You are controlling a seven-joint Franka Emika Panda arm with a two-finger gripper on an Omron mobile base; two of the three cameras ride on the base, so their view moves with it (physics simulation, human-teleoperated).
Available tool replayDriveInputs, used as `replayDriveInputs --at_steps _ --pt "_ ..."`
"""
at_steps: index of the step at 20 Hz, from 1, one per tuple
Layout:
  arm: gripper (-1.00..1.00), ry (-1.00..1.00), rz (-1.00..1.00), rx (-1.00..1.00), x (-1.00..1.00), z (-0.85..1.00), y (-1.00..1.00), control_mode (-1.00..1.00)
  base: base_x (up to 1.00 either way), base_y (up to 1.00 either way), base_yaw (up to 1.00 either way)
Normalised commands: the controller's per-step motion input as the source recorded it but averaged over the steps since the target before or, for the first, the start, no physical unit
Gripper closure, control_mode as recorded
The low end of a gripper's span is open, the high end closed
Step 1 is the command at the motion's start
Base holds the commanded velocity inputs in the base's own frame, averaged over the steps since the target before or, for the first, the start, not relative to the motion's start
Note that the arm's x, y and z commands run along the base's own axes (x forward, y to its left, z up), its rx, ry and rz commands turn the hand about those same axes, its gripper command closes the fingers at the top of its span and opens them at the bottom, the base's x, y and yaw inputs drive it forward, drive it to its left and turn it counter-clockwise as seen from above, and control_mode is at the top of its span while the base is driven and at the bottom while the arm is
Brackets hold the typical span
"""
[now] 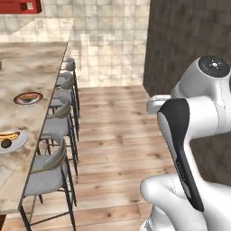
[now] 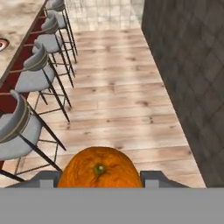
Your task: Pick up the kiwi and tangerine from the fridge and place one fruit on each plate on the dining counter.
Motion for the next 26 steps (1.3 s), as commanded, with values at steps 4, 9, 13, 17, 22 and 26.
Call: replayDriveInputs --at_steps 4,9,13,17,22,26 --pt "1.00 0.00 0.00 0.00 0.00 0.00 0.00 1.00 0.91 -0.47 0.50" --pt "1.00 0.00 0.00 0.00 0.00 0.00 0.00 1.00 0.75 -0.55 0.50" --pt "1.00 0.00 0.00 0.00 0.00 0.00 0.00 1.00 0.48 -0.63 0.50" --pt "1.00 0.00 0.00 0.00 0.00 0.00 0.00 1.00 0.38 -0.60 0.54" --pt "1.00 0.00 0.00 0.00 0.00 0.00 0.00 1.00 0.35 -0.58 0.56" --pt "1.00 0.00 0.00 0.00 0.00 0.00 0.00 1.00 0.36 -0.63 0.53"
